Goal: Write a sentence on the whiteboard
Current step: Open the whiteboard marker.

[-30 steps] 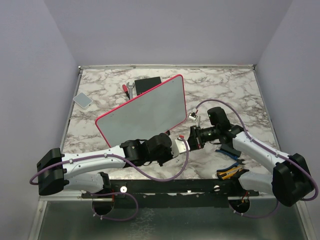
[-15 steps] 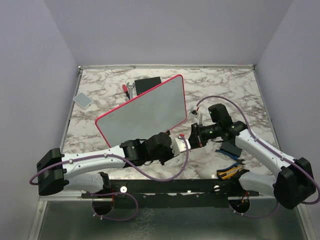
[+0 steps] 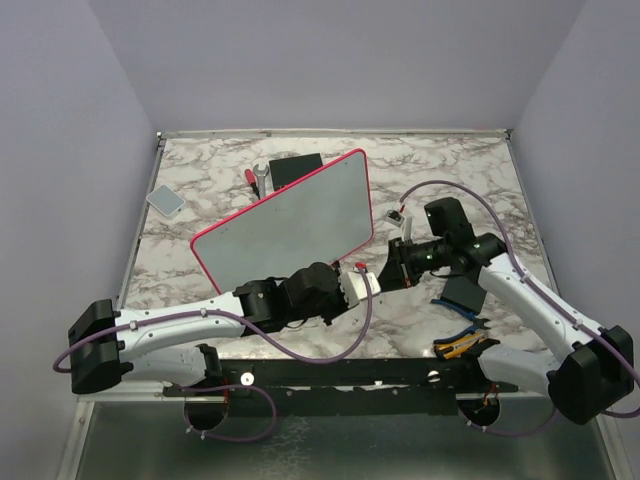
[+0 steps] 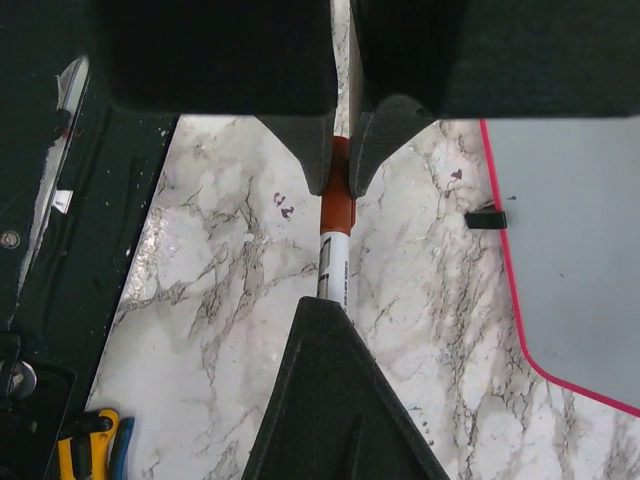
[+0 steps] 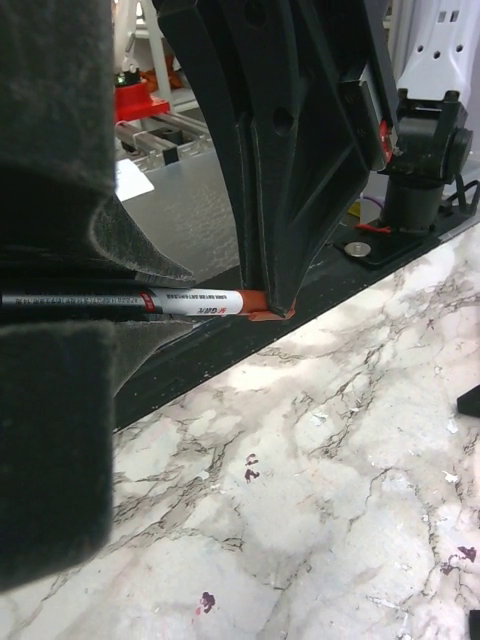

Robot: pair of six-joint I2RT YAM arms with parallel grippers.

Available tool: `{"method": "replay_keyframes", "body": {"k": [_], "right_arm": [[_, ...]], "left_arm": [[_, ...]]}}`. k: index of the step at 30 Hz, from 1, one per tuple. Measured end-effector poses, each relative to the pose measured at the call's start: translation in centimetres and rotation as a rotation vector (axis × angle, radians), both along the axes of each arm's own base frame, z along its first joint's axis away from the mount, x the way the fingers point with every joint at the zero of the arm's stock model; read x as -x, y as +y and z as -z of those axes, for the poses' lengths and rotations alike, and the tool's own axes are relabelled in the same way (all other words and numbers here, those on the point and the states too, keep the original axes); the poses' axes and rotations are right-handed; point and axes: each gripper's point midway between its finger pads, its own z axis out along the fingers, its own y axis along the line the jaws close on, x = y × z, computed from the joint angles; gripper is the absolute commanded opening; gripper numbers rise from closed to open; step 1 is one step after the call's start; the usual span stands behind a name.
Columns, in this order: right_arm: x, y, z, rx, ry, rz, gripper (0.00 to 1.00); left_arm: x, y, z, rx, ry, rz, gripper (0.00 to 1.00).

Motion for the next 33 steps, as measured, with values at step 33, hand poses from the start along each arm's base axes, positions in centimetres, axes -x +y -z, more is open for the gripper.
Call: {"method": "replay_keyframes", "body": {"k": [33], "right_arm": [[0.2, -1.8, -4.5, 0.070, -0.121, 0.003, 0.00]], "left_arm": [[-0.4, -1.6, -3.5, 0.129, -0.075, 0.009, 0.00]]}}
